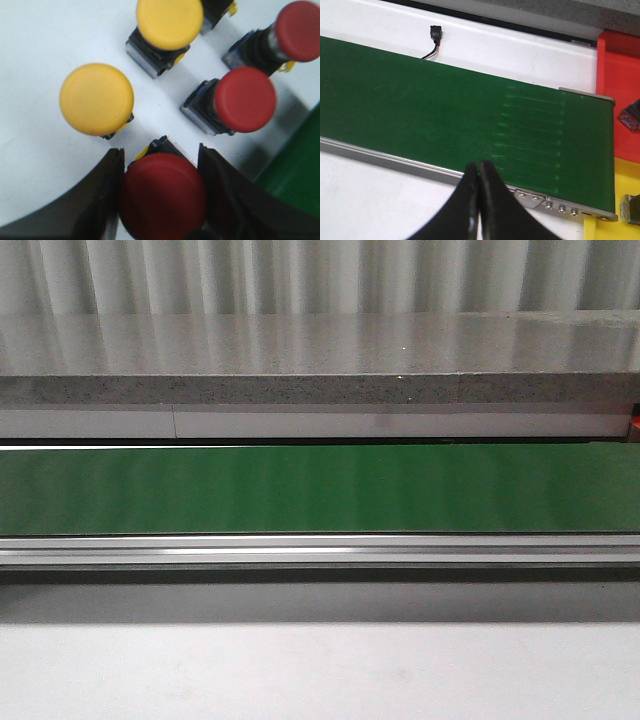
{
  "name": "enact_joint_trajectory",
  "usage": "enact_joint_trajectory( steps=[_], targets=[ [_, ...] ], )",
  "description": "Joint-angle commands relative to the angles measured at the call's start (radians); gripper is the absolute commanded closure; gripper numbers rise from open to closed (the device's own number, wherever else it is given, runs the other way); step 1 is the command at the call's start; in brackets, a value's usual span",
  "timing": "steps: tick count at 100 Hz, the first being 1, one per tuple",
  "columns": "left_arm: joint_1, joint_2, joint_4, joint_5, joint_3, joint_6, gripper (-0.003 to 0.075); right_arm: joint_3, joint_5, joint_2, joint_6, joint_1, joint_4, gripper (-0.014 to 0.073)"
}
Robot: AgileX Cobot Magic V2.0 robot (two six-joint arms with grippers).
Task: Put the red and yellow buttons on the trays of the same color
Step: 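Grasp a red button with the left gripper and lift it over the belt, then lower the red button onto the green belt and open the left gripper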
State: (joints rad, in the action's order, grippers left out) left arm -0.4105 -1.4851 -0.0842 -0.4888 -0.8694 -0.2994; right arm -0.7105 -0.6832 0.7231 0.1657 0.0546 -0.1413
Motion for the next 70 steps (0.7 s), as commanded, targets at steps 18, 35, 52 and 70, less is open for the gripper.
enact_joint_trajectory(
  steps=[18, 35, 52, 70],
  targets=[
    [0.064, 0.230, -0.010, 0.006, -0.059, 0.089, 0.0740, -0.023, 0.056, -0.005, 0.011, 0.002, -0.002, 0.0660],
    [0.174, 0.236, -0.006, -0.116, -0.165, 0.181, 0.0740, -0.023, 0.056, -0.005, 0.011, 0.002, -0.002, 0.0660],
    [0.290, 0.170, 0.051, -0.191, -0.256, 0.217, 0.0740, -0.023, 0.056, -0.005, 0.011, 0.002, -0.002, 0.0660],
    [0.387, 0.067, 0.130, -0.209, -0.308, 0.217, 0.0740, -0.023, 0.056, -0.005, 0.011, 0.002, -0.002, 0.0660]
  ],
)
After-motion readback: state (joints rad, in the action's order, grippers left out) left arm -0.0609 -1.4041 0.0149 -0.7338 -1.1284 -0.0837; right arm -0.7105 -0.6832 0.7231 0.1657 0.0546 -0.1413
